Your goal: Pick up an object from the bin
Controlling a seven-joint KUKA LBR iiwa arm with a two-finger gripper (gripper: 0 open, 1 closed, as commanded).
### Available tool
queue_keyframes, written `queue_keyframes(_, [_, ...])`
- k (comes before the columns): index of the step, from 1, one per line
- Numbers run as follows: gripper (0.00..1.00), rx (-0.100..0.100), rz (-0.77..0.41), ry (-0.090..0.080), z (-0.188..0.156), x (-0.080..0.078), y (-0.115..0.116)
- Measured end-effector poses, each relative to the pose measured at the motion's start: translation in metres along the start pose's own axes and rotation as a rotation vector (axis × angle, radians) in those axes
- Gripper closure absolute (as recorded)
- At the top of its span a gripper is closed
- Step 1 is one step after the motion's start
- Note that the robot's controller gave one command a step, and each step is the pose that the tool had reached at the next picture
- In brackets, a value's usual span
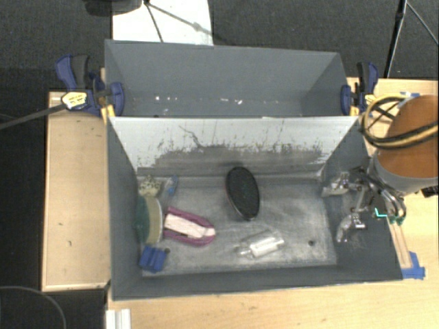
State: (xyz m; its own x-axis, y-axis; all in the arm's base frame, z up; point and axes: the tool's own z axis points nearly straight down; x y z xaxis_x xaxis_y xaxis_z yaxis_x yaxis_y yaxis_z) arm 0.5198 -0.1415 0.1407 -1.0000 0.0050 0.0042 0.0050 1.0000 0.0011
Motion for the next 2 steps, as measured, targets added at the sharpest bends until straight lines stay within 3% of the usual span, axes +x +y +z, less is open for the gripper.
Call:
queue_keyframes(1, [0.0, 0.0, -0.021, -0.013, 0.068, 0.025, 0.22])
queue_keyframes(2, [0.0, 0.005, -0.04, -0.005, 0.039, 0.04, 0.141])
